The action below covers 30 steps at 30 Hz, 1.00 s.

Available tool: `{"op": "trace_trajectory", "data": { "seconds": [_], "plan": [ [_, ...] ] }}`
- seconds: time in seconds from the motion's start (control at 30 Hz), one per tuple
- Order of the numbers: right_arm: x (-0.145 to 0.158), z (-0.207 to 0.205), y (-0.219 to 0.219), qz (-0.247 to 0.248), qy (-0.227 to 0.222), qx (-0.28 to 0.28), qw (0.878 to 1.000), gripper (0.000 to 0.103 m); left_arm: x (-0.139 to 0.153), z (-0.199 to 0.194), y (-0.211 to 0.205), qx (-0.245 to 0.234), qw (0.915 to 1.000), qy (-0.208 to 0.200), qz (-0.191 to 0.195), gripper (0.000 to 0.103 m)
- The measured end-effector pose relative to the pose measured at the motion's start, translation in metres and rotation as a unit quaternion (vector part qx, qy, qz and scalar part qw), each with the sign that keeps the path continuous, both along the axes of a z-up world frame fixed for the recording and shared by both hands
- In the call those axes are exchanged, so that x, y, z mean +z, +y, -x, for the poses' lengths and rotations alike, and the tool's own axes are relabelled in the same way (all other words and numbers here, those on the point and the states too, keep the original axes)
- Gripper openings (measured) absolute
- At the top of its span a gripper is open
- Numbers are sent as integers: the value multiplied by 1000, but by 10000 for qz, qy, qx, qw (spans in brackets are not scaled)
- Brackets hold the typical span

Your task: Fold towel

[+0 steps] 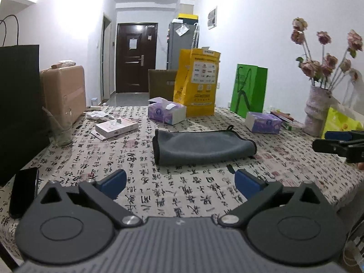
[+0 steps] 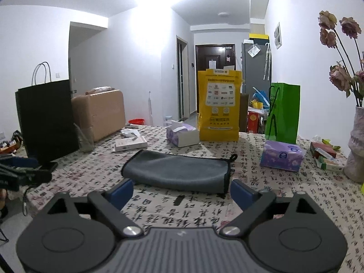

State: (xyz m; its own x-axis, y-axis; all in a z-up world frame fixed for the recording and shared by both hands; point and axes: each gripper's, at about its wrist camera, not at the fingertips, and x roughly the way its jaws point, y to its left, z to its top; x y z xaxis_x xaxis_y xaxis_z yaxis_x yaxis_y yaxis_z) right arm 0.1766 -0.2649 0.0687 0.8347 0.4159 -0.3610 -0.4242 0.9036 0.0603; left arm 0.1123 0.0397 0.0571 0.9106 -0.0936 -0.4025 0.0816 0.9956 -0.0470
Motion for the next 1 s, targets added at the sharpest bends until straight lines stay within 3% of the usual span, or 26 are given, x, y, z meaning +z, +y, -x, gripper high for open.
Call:
{"op": "trace_trajectory", "data": {
  "seconds": [0.3, 0.47, 0.83, 1.0],
  "plan": [
    [-13, 39, 9, -263, -5, -52, 9996, 94, -8, 37, 0, -6, 9998, -162, 144, 103],
    [-25, 58, 17, -158, 42, -40, 9999, 94, -16, 51, 0, 60, 9996, -145, 219, 103],
    [-46, 94, 16, -341, 53, -59, 9994, 100, -31, 78, -17, -46, 9999, -128, -8, 103],
    [-56, 117, 22, -167, -100, 23, 9998, 103, -39, 94, -25, -96, 9998, -136, -140, 103]
  ]
}}
